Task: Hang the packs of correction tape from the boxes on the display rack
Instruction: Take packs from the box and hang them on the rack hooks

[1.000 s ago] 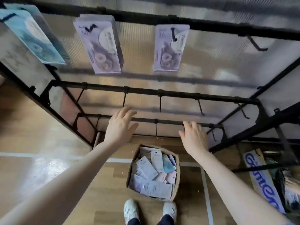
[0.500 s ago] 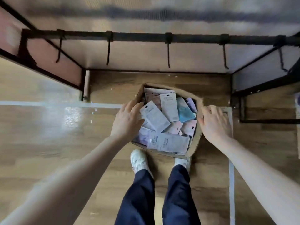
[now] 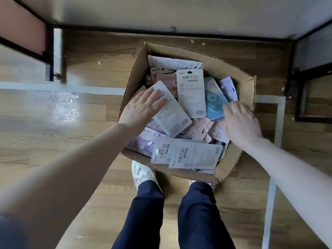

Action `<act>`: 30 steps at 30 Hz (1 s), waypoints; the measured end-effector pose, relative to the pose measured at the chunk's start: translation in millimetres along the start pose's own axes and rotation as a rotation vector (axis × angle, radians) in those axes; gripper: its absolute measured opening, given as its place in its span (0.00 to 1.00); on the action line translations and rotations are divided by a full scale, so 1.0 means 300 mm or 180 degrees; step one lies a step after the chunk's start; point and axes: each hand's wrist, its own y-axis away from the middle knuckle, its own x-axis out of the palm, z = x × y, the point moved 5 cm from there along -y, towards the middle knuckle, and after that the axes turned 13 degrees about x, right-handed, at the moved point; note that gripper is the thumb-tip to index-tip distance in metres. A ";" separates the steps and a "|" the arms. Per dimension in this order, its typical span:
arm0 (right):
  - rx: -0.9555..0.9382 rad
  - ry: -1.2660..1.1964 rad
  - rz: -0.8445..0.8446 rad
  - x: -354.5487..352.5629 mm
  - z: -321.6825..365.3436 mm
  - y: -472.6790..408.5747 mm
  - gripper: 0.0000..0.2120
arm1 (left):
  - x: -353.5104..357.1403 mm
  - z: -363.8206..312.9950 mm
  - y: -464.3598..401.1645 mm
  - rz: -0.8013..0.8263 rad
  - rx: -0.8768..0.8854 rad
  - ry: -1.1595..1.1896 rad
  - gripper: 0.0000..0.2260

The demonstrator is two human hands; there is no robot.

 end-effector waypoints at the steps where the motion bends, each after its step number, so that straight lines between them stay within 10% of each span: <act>1: -0.0018 0.0060 -0.0011 0.015 0.002 -0.023 0.27 | 0.010 0.011 -0.015 0.0003 0.0006 -0.0058 0.38; 20: 0.0059 -0.0116 0.0305 0.121 0.042 -0.004 0.38 | -0.037 0.061 0.003 0.0245 0.0006 0.0362 0.31; 30: 0.0516 -0.1446 0.0193 0.043 0.027 0.003 0.14 | -0.028 0.063 0.064 -0.0388 0.0120 0.0425 0.30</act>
